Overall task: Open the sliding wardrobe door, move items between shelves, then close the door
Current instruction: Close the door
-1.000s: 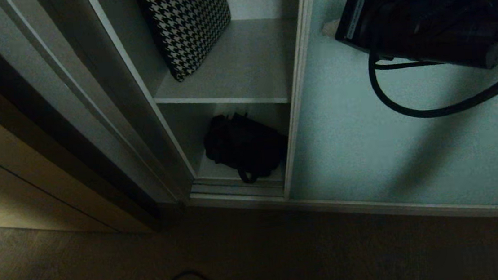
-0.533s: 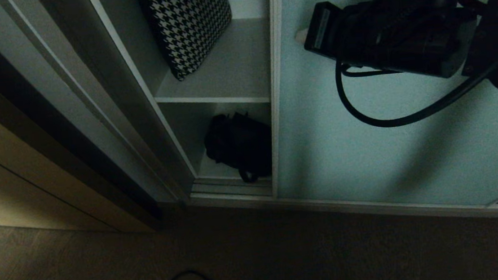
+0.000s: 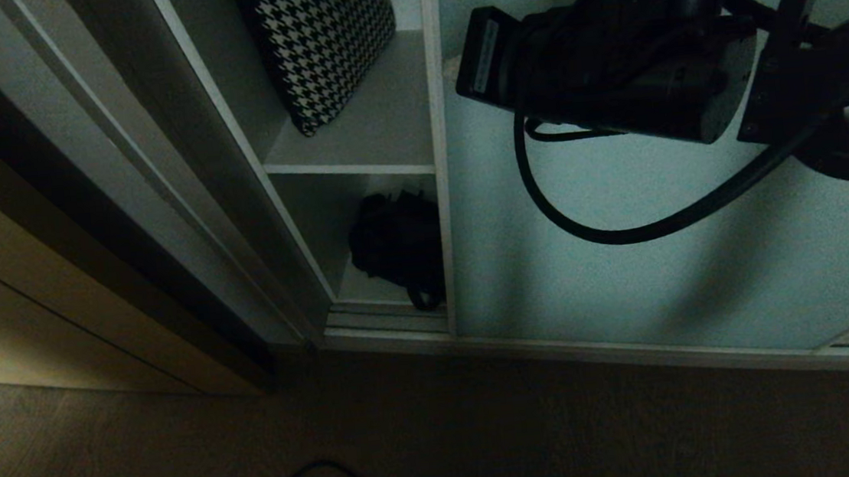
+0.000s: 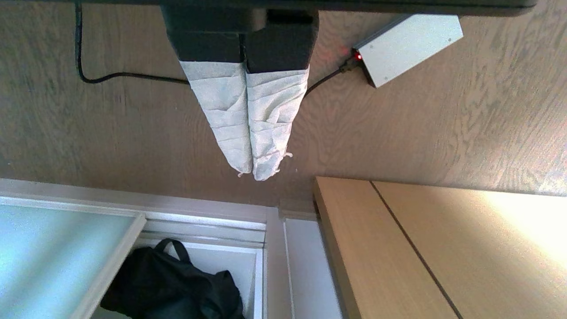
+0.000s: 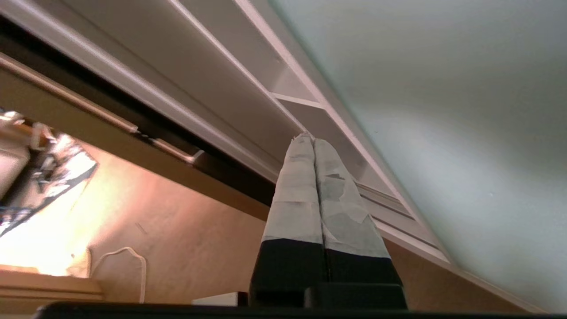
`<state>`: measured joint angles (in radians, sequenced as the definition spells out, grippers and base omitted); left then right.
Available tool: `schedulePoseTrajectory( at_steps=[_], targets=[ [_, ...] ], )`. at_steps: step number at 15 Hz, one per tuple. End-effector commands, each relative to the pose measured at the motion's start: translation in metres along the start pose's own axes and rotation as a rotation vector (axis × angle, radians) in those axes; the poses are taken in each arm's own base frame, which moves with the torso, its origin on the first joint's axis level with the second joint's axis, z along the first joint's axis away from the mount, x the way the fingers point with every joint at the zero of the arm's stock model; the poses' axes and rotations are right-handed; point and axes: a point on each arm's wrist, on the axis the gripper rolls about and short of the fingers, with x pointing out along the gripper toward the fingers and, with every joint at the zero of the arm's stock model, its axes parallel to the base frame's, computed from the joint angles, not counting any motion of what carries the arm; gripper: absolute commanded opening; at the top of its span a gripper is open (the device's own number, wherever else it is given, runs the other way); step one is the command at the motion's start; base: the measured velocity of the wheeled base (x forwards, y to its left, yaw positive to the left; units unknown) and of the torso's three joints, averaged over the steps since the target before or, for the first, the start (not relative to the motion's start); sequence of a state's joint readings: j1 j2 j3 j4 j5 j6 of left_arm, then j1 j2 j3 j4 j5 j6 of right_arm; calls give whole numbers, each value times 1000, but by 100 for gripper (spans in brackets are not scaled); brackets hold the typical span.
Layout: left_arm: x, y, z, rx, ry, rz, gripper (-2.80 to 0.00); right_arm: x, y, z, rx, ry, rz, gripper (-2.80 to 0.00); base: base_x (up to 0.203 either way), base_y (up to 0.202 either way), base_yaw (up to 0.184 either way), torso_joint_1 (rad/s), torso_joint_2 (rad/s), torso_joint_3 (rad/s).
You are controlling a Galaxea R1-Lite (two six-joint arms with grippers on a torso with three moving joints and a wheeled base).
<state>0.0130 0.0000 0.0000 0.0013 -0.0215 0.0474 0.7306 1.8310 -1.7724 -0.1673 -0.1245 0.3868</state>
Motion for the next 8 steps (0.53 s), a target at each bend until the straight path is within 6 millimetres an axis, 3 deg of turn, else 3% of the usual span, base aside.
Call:
schedulePoseTrajectory(
  at_steps=[1,5,8],
  targets=[
    [0,0,0,0,2,1,-280,-19,8,14,8,-28,24,-280,0,0,0,0,0,0],
    [0,0,0,0,2,1,-280,-92,15,57,-9,-123,59,-280,0,0,0,0,0,0],
    [0,0,0,0,2,1,-280,-154,9,77,-105,-160,-29,-280,0,0,0,0,0,0]
  ],
)
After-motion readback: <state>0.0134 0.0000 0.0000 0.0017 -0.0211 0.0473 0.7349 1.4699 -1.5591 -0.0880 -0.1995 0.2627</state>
